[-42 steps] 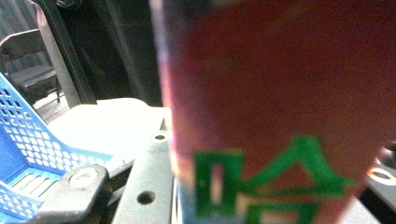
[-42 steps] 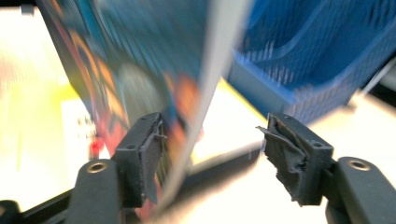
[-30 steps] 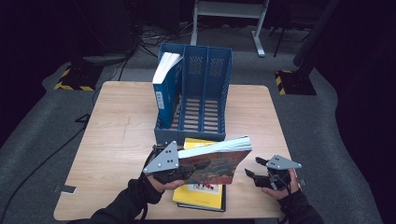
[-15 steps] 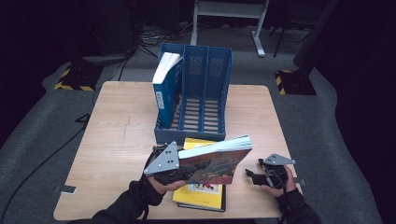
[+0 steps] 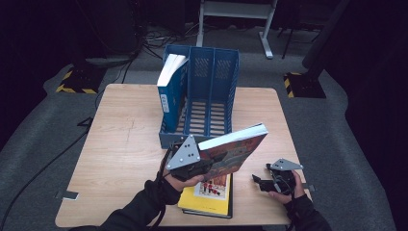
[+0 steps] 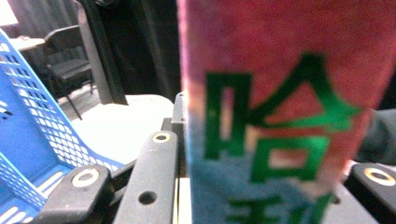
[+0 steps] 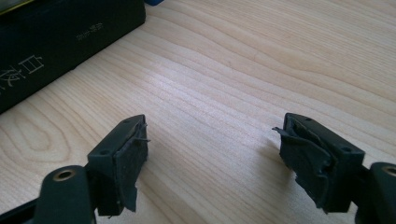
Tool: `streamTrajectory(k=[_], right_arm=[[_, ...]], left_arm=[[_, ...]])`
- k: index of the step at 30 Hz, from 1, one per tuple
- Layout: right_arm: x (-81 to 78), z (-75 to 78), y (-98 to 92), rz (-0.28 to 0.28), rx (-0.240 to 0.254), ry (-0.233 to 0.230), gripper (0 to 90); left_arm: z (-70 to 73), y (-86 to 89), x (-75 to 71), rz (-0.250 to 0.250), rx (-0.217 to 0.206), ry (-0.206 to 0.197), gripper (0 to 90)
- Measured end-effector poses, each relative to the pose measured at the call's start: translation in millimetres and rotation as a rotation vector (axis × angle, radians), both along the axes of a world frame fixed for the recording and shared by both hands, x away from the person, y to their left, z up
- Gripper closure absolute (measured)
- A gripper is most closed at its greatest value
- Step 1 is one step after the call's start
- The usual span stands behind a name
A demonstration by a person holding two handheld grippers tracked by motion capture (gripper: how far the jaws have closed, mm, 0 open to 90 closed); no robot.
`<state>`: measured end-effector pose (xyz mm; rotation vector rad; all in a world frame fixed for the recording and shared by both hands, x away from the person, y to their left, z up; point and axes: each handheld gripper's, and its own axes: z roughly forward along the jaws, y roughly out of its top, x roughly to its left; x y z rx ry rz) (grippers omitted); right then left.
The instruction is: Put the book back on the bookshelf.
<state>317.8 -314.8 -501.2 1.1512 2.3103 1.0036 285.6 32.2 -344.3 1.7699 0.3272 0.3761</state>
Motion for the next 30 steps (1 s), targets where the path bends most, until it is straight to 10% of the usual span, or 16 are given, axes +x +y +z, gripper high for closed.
streamTrajectory(k=[11,30], right_arm=[[0.1,-0.1,-0.1,0.001,-0.001,-0.002,23.4],[0.0,0.0,0.0,0.0,0.0,0.0,23.3]], left_arm=[[15.2,5.8,17.7,0.071,-0.024,-0.006,74.3],[51.2,66.1,41.1,0.288,-0.11,-0.076,74.3]])
